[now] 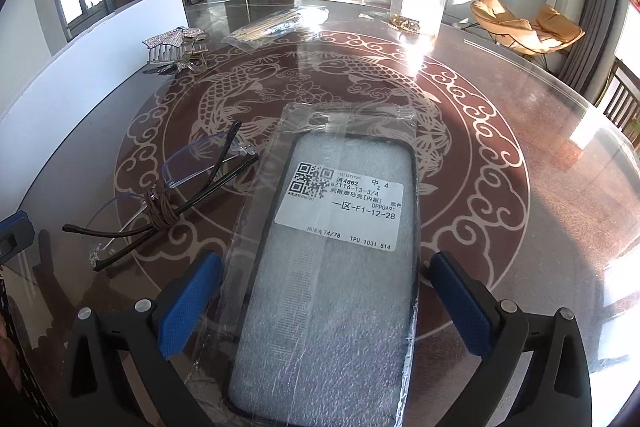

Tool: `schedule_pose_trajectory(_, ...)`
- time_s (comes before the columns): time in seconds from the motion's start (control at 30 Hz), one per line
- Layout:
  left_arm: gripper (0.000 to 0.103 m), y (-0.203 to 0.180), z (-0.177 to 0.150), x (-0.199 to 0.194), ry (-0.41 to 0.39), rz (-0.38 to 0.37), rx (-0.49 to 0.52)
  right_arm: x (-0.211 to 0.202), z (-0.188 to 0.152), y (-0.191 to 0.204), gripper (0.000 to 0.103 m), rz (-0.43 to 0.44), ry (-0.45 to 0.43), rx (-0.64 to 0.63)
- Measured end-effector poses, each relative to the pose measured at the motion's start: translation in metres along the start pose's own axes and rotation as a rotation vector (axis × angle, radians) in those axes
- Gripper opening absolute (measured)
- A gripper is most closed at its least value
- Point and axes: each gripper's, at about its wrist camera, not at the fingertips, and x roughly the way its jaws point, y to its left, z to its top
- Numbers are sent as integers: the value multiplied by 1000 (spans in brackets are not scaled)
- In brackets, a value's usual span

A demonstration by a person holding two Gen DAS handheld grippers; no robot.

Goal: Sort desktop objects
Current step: 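Grasp the wrapped phone case with the right tool while the left grasps the eyeglasses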

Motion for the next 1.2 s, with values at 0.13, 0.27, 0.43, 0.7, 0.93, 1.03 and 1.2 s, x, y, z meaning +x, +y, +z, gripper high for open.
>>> schedule_pose_trajectory(0.13, 103, 2, 1, 0, 1, -13, -15, 0, 0, 0, 103, 0, 0, 0)
schedule_pose_trajectory(0.27, 103, 5, 2, 0, 2, -25, -34, 0, 0, 0, 103, 0, 0, 0)
schedule_pose_trajectory(0.43, 103, 7, 2, 1, 6, -31, -42, 0, 0, 0, 103, 0, 0, 0)
schedule_pose_trajectory(0.7, 103, 5, 2, 1, 6, -30, -41, 0, 0, 0, 103, 0, 0, -1)
schedule_pose_trajectory(0.93, 103, 6, 2, 1, 6, -30, -40, 0, 0, 0, 103, 0, 0, -1)
schedule_pose_trajectory(1.03, 103, 6, 2, 1, 7, -30, -40, 0, 0, 0, 103, 0, 0, -1)
schedule_pose_trajectory(1.2, 103, 5, 1, 1, 8, -30, -37, 0, 0, 0, 103, 0, 0, -1)
